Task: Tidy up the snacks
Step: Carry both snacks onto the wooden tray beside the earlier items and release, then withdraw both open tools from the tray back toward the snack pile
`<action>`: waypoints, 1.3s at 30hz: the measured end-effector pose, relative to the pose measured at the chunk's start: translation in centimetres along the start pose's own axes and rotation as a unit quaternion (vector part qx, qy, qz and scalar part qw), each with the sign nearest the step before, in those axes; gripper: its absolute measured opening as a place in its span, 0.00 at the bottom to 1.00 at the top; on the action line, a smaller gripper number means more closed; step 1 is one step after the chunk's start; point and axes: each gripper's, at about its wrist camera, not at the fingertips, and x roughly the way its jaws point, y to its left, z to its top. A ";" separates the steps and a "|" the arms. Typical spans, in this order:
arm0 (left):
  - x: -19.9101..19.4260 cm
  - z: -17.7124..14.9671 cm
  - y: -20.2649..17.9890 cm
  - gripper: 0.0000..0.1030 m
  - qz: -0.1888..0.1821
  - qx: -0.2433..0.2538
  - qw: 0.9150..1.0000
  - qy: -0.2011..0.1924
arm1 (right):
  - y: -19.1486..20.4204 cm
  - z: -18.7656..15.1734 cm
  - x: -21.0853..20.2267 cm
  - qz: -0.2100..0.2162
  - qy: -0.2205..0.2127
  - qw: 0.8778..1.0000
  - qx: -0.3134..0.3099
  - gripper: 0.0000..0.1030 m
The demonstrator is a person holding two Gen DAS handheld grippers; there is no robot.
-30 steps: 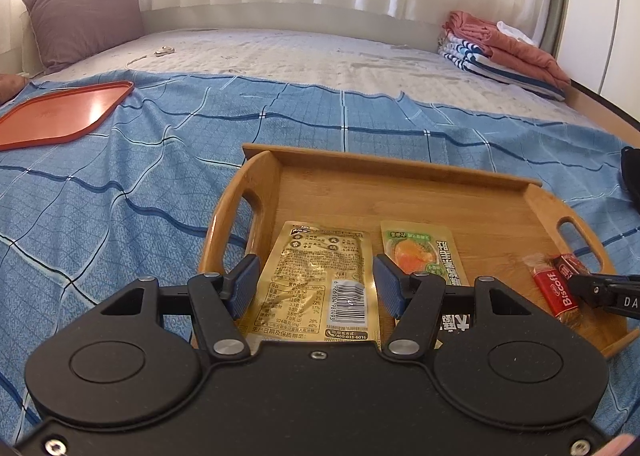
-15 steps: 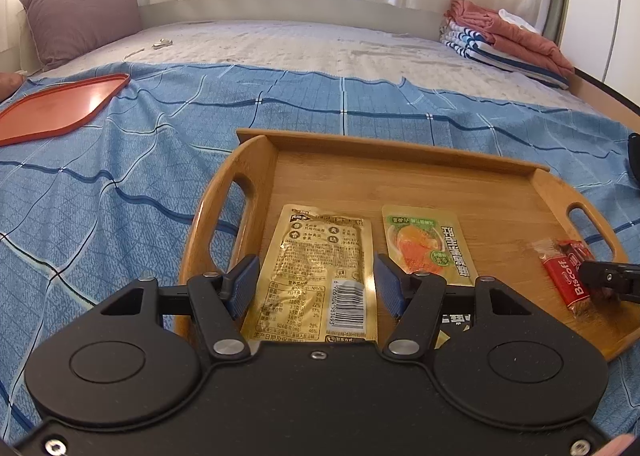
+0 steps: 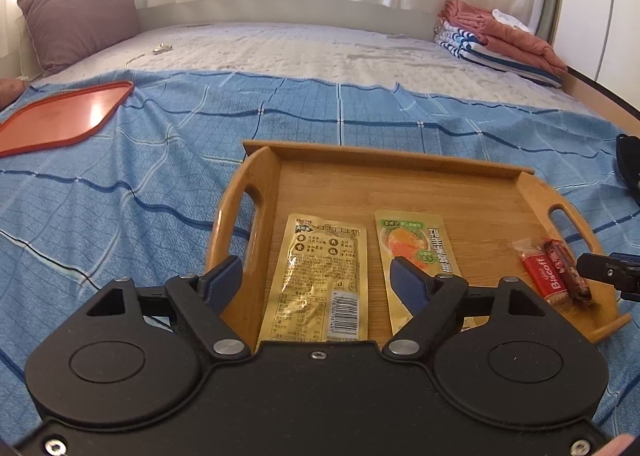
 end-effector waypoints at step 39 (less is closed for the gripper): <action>-25.9 -12.1 2.6 0.89 -0.063 0.062 0.994 -0.057 | 2.5 -10.8 -20.5 0.005 -0.031 0.998 -0.046 0.87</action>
